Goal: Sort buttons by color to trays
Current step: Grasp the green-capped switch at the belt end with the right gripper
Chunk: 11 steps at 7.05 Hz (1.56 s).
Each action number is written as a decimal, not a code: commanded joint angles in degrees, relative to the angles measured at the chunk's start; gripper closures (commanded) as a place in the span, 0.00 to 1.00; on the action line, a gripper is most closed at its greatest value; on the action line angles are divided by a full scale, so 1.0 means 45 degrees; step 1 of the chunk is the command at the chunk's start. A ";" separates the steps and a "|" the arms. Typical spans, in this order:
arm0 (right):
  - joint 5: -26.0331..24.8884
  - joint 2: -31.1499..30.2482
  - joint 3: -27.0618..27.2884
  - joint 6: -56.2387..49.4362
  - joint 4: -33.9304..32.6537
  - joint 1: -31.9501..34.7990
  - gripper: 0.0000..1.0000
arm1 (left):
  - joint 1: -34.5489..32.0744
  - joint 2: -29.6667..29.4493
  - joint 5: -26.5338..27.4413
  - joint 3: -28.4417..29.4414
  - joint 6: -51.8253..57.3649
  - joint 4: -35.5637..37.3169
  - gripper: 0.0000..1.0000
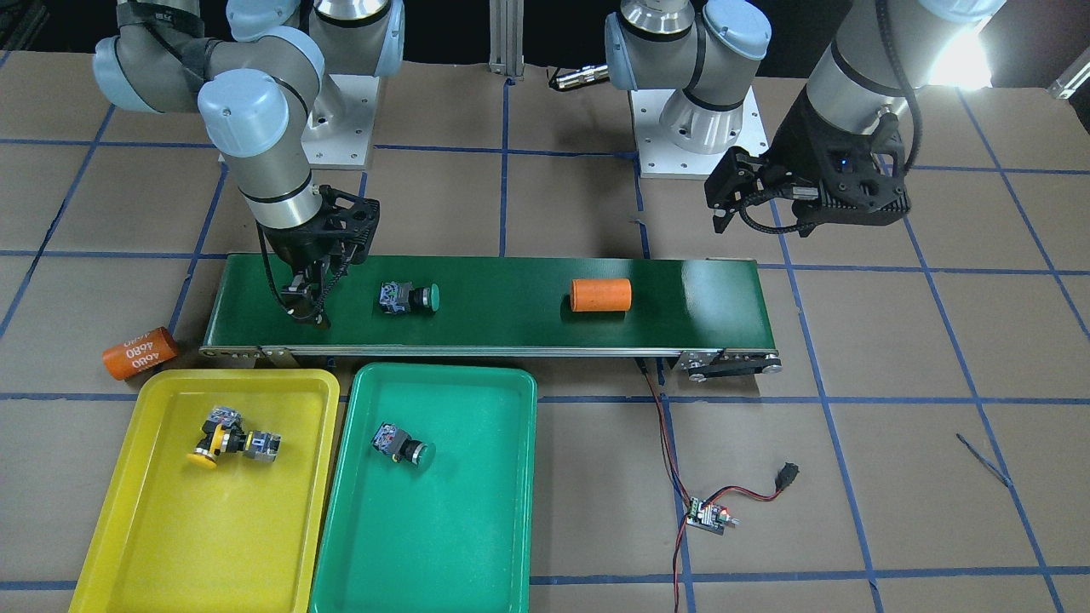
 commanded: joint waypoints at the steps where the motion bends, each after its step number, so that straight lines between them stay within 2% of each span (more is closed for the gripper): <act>1: 0.0002 0.0419 -0.0663 0.0003 0.0771 0.0581 0.00 | -0.0010 -0.0127 -0.0042 -0.0023 -0.0096 0.0160 0.00; 2: -0.0017 0.0789 -0.1306 0.0003 0.1765 0.0718 0.00 | -0.0010 -0.0070 -0.0100 -0.0061 0.0058 0.0161 0.00; 4: -0.0133 0.1047 -0.1468 0.0120 0.1989 0.1030 0.02 | -0.0010 0.0009 0.0075 -0.0101 0.0040 0.0142 0.00; 5: -0.0675 0.1047 -0.1392 0.0121 0.1989 0.1283 0.12 | -0.0010 0.0009 0.0075 -0.0101 0.0040 0.0161 0.00; 6: -0.0778 0.1047 -0.1371 0.0121 0.1989 0.1344 0.28 | -0.0010 0.0009 0.0075 -0.0101 0.0040 0.0161 0.00; 9: -0.0779 0.1047 -0.1508 -0.0054 0.1912 0.1364 0.60 | -0.0010 0.0009 0.0075 -0.0082 0.0040 0.0161 0.00; 10: -0.0721 0.1047 -0.1663 -0.0036 0.1795 0.1364 0.67 | -0.0010 0.0009 0.0075 -0.0081 0.0040 0.0161 0.00; 11: -0.0585 0.1298 -0.2380 0.0100 0.1852 0.1364 0.68 | -0.0010 0.0009 0.0075 -0.0062 0.0040 0.0161 0.00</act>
